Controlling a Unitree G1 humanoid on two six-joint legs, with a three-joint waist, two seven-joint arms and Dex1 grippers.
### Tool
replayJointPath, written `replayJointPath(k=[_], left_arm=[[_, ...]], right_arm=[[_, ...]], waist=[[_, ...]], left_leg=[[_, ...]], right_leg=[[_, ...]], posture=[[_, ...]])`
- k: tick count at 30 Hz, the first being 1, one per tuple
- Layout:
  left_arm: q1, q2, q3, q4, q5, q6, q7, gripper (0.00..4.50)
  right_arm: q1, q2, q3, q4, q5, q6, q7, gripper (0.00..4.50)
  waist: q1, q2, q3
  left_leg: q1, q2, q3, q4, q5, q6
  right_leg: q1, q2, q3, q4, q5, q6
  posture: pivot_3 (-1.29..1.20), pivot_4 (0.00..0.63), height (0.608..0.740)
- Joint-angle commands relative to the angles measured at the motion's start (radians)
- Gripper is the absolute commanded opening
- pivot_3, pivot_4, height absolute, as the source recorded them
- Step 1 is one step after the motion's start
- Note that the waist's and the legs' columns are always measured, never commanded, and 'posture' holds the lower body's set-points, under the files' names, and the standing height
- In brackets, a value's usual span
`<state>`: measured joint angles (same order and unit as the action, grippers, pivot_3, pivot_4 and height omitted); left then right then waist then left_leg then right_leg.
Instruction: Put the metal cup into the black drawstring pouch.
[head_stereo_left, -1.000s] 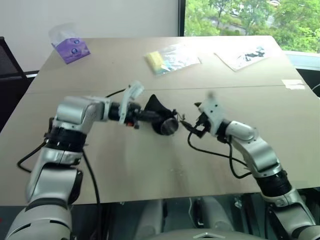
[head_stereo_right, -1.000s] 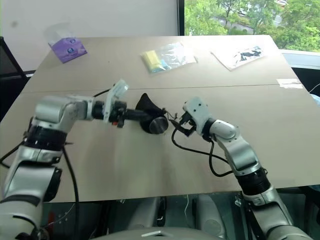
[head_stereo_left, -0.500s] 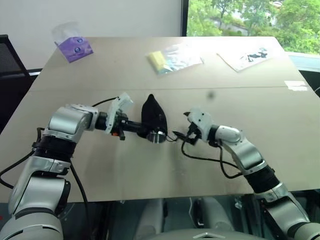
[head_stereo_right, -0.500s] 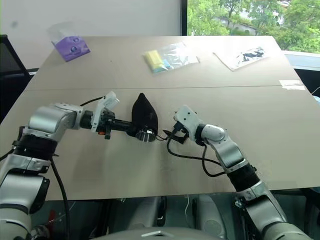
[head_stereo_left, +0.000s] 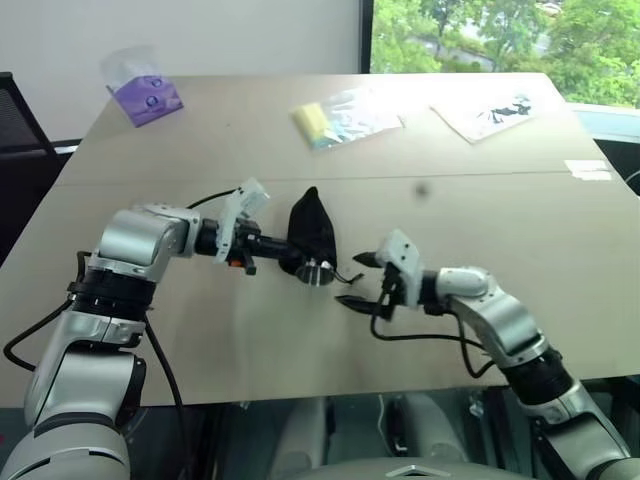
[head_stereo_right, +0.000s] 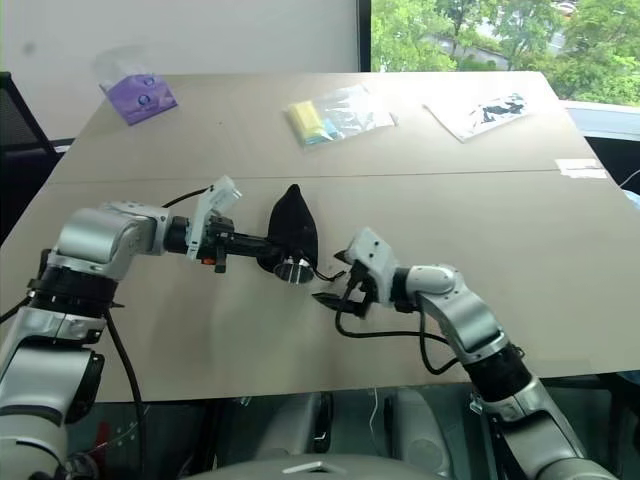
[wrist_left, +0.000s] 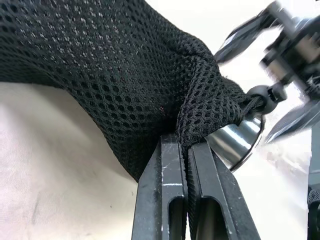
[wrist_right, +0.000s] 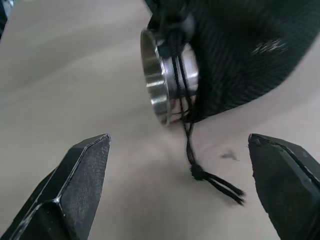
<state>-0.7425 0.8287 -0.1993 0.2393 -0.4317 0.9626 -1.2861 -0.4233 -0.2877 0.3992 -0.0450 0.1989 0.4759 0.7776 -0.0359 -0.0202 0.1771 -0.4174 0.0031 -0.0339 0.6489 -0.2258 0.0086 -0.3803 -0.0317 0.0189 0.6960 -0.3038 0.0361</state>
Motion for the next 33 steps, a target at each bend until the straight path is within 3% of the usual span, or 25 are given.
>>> replayJointPath(k=[1, 2, 5, 7, 10, 16, 22, 29, 31, 32, 33], left_arm=[[-0.026, -0.003, 0.037, -0.052, -0.025, 0.017, 0.004, 0.00], [-0.027, -0.004, 0.041, -0.062, -0.030, 0.023, 0.008, 0.00], [-0.035, -0.013, 0.058, -0.080, -0.045, 0.045, 0.021, 0.00], [-0.041, -0.018, 0.069, -0.085, -0.057, 0.058, 0.031, 0.00], [-0.051, -0.033, 0.085, -0.083, -0.072, 0.075, 0.048, 0.00], [-0.109, -0.088, 0.129, -0.076, -0.131, 0.170, 0.097, 0.00], [-0.188, -0.147, 0.133, -0.057, -0.173, 0.282, 0.148, 0.00], [-0.283, -0.266, 0.251, 0.000, -0.229, 0.297, 0.247, 0.00], [-0.235, -0.366, 0.344, -0.061, -0.179, 0.063, 0.400, 0.00], [-0.233, -0.385, 0.383, -0.054, -0.223, 0.083, 0.392, 0.00], [-0.222, -0.396, 0.412, -0.073, -0.258, 0.063, 0.367, 0.28]], right_arm=[[-0.021, 0.013, 0.009, 0.049, -0.040, -0.069, -0.008, 3.95], [-0.023, 0.016, 0.015, 0.072, -0.060, -0.091, -0.015, 3.69], [-0.024, 0.028, -0.002, 0.105, -0.082, -0.126, -0.032, 2.35], [-0.023, 0.031, -0.019, 0.102, -0.084, -0.136, -0.039, 1.22], [-0.014, 0.022, -0.034, 0.068, -0.066, -0.135, -0.023, 0.08], [0.020, -0.043, -0.131, -0.138, 0.080, -0.023, 0.047, 0.08], [-0.086, -0.146, -0.387, -0.406, 0.429, 0.249, 0.058, 0.08], [-0.352, -0.205, -0.584, -0.345, 0.686, 0.388, -0.003, 0.08], [-0.422, -0.214, -0.616, -0.302, 0.721, 0.401, -0.027, 0.08], [-0.453, -0.221, -0.623, -0.280, 0.726, 0.405, -0.037, 0.08], [-0.487, -0.229, -0.627, -0.257, 0.724, 0.402, -0.044, 0.03]], waist=[[0.001, 0.000, 0.000], [0.000, 0.000, 0.000], [-0.001, 0.000, 0.000], [-0.002, 0.000, 0.000], [-0.003, 0.000, 0.000], [0.002, 0.000, 0.000], [0.000, 0.000, 0.000], [-0.001, 0.000, 0.001], [0.001, 0.000, 0.000], [0.003, 0.000, 0.000], [0.003, 0.000, 0.000]], left_leg=[[0.000, 0.000, 0.000, 0.000, 0.000, 0.000], [0.000, 0.000, 0.000, 0.000, 0.000, 0.000], [0.000, 0.000, 0.000, 0.000, 0.000, 0.000], [0.000, 0.000, 0.000, 0.000, 0.000, 0.000], [0.000, 0.000, 0.000, 0.000, 0.000, 0.000], [-0.001, 0.000, -0.001, 0.001, 0.000, 0.000], [-0.001, 0.000, -0.001, 0.001, 0.000, 0.000], [-0.001, 0.000, -0.001, 0.001, 0.000, 0.000], [-0.001, 0.000, 0.000, 0.001, 0.000, 0.000], [-0.001, 0.000, 0.000, 0.001, 0.000, 0.000], [-0.001, 0.000, 0.000, 0.001, 0.000, 0.000]], right_leg=[[0.000, 0.000, 0.000, 0.000, 0.000, 0.000], [0.000, 0.000, 0.000, 0.000, 0.000, 0.000], [0.000, 0.000, 0.000, 0.001, 0.000, 0.000], [0.000, 0.000, 0.000, 0.001, 0.000, 0.000], [0.000, 0.000, 0.000, 0.001, 0.000, 0.000], [0.000, 0.000, -0.001, 0.000, 0.000, 0.000], [0.000, 0.000, -0.001, 0.001, 0.000, 0.000], [0.000, -0.002, 0.000, 0.000, 0.000, 0.000], [0.000, -0.002, 0.000, 0.000, 0.000, 0.000], [0.000, -0.005, 0.000, 0.000, 0.000, 0.000], [0.000, -0.006, 0.001, 0.000, 0.000, 0.000]], posture=[[0.00, 0.150, 0.740], [0.00, 0.150, 0.740], [0.00, 0.150, 0.740], [0.00, 0.150, 0.740], [0.00, 0.150, 0.740], [0.00, 0.150, 0.740], [0.00, 0.150, 0.740], [0.00, 0.150, 0.740], [0.00, 0.150, 0.740], [0.00, 0.150, 0.740], [0.00, 0.150, 0.740]])
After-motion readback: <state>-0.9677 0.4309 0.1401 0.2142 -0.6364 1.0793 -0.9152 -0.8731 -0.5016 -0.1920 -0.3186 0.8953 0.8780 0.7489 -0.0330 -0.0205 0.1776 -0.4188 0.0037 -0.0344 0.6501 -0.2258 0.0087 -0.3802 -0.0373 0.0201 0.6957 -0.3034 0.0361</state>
